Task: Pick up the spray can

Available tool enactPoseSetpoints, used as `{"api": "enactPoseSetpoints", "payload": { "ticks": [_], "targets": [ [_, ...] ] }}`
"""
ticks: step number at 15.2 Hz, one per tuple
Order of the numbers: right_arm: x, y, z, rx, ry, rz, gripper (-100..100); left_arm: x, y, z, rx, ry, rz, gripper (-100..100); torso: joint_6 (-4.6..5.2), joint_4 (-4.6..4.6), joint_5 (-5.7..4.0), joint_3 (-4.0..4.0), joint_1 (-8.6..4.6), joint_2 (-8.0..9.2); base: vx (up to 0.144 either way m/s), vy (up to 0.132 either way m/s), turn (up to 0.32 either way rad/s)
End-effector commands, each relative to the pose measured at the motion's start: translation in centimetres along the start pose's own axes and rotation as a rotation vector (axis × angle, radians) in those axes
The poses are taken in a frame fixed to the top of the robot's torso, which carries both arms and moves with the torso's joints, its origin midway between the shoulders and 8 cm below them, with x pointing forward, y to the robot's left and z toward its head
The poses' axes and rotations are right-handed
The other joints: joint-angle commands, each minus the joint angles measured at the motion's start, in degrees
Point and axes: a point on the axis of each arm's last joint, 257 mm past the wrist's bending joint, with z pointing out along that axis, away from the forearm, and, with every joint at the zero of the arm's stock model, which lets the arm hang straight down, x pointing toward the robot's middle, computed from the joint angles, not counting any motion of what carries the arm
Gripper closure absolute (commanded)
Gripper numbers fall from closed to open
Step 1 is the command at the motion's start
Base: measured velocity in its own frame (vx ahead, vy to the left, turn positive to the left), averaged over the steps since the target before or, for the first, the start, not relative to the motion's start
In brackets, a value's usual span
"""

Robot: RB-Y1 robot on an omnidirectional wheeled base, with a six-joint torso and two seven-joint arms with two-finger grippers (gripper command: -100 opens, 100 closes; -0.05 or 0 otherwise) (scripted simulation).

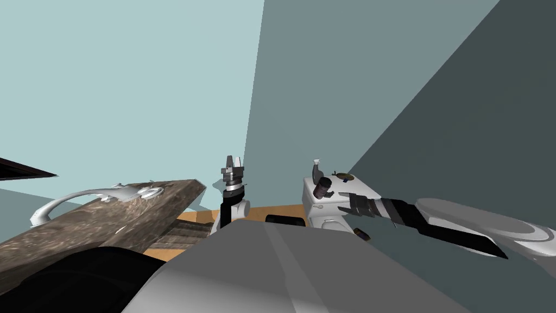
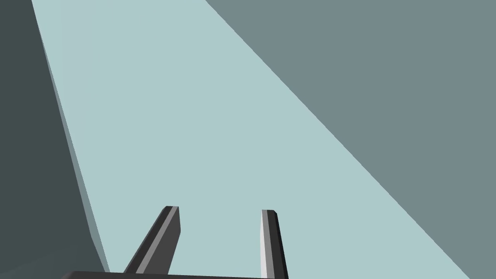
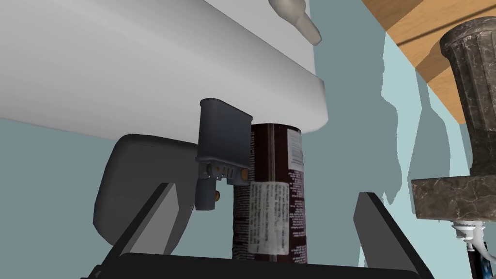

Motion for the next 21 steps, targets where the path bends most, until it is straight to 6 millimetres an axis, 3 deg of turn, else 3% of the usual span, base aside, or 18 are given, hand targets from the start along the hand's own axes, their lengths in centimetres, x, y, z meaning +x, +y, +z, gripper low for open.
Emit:
{"api": "enactPoseSetpoints", "payload": {
  "ticks": [1, 10, 18, 21],
  "targets": [
    [1.0, -0.9, -1.2, -0.005, 0.066, -0.053, -100, 0.0, 0.0, 0.0, 0.0, 0.0, 0.0, 0, 0.0, 0.0, 0.0, 0.0, 0.0, 0.0, 0.036, 0.074, 0.02],
    [2.3, -4.1, -5.8, -0.018, 0.272, -0.215, -100, 0.0, 0.0, 0.0, 0.0, 0.0, 0.0, 0, 0.0, 0.0, 0.02, 0.01, 0.08, 0.02, 0.03, 0.076, 0.014],
    [2.2, -6.3, -8.9, -0.027, 0.397, -0.313, -100, 0.0, 0.0, 0.0, 0.0, 0.0, 0.0, 0, 0.0, 0.03, 0.01, 0.07, 0.13, 0.12, 0.01, 0.081, 0.013],
    [1.7, -7.8, -11.0, -0.035, 0.483, -0.383, -100, 0.0, 0.0, 0.0, 0.0, 0.0, 0.0, 0, 0.0, 0.04, 0.02, 0.09, 0.12, 0.15, -0.002, 0.092, 0.02]
  ]
}}
